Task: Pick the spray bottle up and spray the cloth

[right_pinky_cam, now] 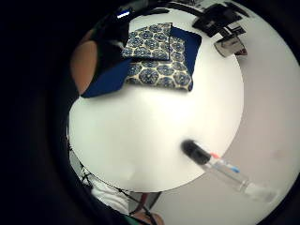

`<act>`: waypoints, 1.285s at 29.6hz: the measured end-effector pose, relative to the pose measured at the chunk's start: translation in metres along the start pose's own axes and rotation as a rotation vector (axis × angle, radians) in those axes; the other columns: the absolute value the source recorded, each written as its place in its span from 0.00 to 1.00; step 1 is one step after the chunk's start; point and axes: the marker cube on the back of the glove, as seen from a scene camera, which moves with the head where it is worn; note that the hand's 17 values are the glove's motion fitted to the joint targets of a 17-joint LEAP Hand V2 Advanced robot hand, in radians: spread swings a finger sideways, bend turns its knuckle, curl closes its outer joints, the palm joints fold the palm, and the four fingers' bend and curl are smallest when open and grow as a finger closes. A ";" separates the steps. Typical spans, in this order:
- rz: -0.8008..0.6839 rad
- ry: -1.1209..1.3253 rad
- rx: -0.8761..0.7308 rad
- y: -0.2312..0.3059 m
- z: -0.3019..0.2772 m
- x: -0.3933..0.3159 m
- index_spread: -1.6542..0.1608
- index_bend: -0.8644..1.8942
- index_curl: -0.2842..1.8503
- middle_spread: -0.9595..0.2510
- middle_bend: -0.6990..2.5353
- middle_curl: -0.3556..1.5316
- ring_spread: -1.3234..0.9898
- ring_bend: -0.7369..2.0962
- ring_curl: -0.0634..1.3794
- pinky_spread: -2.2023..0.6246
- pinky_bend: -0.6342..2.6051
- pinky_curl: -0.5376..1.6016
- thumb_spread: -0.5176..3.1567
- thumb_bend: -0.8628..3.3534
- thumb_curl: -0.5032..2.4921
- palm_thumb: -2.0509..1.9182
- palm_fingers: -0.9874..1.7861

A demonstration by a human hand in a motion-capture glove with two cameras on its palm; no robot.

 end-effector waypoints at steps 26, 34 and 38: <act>0.234 -0.567 0.619 0.177 -0.018 0.177 0.71 0.35 0.23 0.74 0.32 0.38 0.55 0.43 0.28 0.81 0.31 0.40 0.46 0.22 0.27 0.69 0.65; 0.223 -0.868 0.507 0.125 0.011 0.213 0.72 0.35 0.23 0.73 0.33 0.39 0.54 0.43 0.29 0.81 0.30 0.40 0.45 0.21 0.27 0.69 0.66; 0.161 -0.896 0.436 0.102 0.011 0.213 0.72 0.35 0.24 0.73 0.33 0.39 0.54 0.42 0.29 0.81 0.30 0.40 0.44 0.20 0.27 0.69 0.66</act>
